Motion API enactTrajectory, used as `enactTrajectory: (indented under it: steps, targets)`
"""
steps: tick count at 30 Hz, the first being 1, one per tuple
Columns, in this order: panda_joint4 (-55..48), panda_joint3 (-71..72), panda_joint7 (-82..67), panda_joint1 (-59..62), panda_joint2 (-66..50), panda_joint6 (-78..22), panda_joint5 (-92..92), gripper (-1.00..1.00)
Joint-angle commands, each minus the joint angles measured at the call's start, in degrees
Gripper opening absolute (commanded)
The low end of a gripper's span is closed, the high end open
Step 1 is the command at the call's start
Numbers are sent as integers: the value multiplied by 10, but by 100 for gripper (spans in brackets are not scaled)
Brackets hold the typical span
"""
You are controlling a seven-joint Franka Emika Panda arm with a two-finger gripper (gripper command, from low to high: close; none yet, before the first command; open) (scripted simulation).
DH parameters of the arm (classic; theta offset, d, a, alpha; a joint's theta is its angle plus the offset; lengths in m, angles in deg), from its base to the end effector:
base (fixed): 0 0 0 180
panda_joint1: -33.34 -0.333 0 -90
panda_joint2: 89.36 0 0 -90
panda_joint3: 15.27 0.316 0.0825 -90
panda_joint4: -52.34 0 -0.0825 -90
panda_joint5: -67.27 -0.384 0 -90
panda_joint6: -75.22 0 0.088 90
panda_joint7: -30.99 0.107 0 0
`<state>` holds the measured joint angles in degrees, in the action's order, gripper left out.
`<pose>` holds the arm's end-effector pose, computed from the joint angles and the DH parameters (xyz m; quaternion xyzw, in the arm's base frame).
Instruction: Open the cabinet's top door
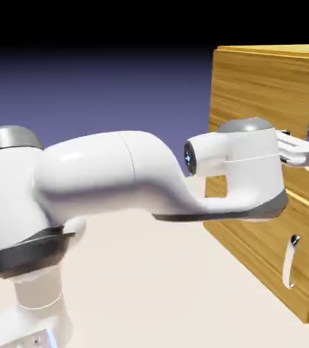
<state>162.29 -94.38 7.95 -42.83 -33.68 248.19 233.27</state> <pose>0.5138 -0.1869 0.5218 0.2590 0.6580 0.2831 0.6479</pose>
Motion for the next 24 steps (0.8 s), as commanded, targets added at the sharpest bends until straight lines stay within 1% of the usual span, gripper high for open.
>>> enactTrajectory:
  steps: [1, 2, 3, 4, 9, 14, 24]
  targets:
    - [-18, -12, -1, -22, -3, 0, 0, 100]
    - [-18, -12, -1, -22, -3, 0, 0, 100]
    - [-18, -12, -1, -22, -3, 0, 0, -100]
    - [-18, -12, -1, -22, -3, 0, 0, -100]
    - [76, 48, 51, 82, -39, -53, 0, -100]
    - [149, 117, 114, 186, -80, -89, 0, -100]
    - [243, 282, 243, 394, -149, -118, 1, -100]
